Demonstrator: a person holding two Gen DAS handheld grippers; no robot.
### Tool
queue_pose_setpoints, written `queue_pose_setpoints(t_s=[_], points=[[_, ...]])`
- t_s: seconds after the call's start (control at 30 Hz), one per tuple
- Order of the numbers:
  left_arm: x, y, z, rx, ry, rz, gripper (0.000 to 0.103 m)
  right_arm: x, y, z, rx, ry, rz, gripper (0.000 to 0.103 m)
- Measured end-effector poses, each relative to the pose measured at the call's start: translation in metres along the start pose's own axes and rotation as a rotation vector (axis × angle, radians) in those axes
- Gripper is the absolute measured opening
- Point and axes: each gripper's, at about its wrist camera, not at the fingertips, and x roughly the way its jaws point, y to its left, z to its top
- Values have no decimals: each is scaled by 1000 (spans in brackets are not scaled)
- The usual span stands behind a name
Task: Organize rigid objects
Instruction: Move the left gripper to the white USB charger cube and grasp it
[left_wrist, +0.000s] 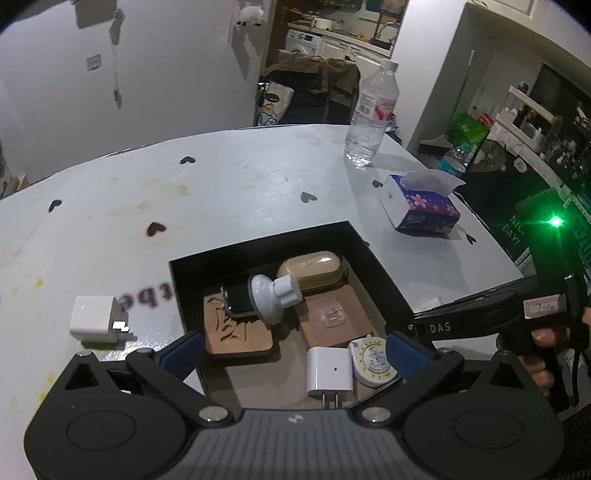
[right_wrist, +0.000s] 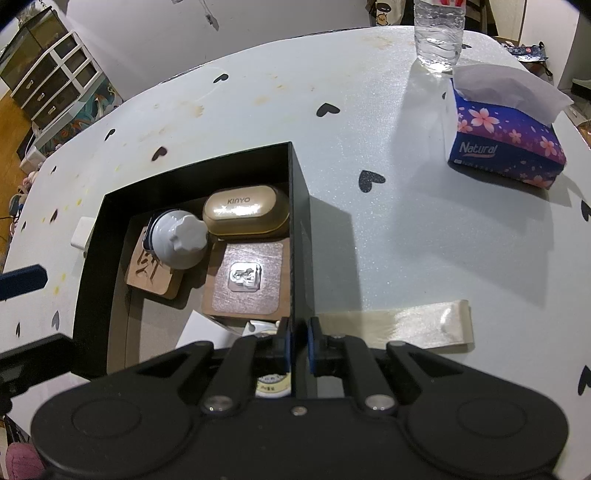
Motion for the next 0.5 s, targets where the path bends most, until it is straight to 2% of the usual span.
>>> queue_pose_setpoints(t_s=[0.3, 0.5], points=[[-10, 22, -11, -87, -22, 44, 103, 0, 1, 0, -3, -1, -3, 9], [-9, 60, -14, -151, -44, 153, 103, 0, 1, 0, -5, 0, -5, 9]])
